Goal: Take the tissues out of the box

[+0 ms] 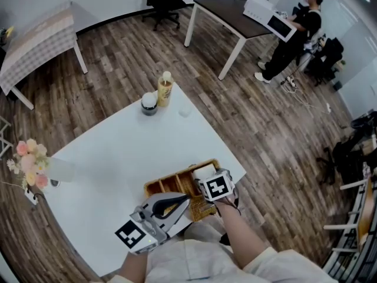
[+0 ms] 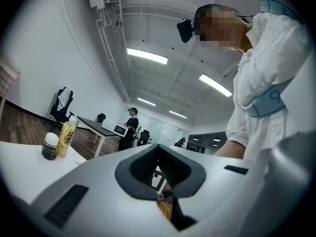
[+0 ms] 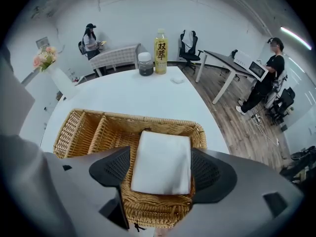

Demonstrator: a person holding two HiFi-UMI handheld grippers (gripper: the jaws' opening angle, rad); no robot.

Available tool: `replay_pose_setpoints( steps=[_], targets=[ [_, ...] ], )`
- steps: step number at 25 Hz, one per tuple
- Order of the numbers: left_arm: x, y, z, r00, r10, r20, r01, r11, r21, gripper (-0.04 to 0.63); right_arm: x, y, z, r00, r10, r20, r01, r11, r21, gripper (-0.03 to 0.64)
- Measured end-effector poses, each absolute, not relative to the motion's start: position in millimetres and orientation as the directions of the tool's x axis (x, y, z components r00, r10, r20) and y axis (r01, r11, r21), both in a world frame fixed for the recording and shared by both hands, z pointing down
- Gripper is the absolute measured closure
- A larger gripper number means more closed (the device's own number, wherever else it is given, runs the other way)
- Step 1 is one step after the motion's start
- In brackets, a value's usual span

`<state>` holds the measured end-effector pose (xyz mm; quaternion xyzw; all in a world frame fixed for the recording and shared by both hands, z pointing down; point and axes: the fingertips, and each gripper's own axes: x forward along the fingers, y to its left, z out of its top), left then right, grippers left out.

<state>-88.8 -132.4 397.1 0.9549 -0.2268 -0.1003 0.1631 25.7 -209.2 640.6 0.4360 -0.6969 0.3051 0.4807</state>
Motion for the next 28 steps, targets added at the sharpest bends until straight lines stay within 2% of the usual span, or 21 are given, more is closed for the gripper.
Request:
replay_pose_setpoints(
  steps=[6, 15, 28],
  targets=[
    [-93.6, -134.2, 399.2, 0.884, -0.454, -0.113, -0.390, -0.848, 0.360, 0.594, 21.8, -204.7, 655.6, -0.142, -0.232, 0.962, -0.911, 0.410, -0.035, 0.242],
    [-95.7, -132.7, 401.7, 0.889, -0.447, -0.105, -0.385, -0.851, 0.358, 0.594, 30.8, -217.8, 659.3, 0.036, -0.264, 0.964, -0.863, 0.478, 0.163, 0.244],
    [-89.4, -126.8, 402.5, 0.900, -0.427, -0.086, -0.374, -0.858, 0.352, 0.594, 27.5, -222.3, 659.0, 0.050, -0.318, 0.947, -0.844, 0.494, 0.210, 0.250]
  ],
)
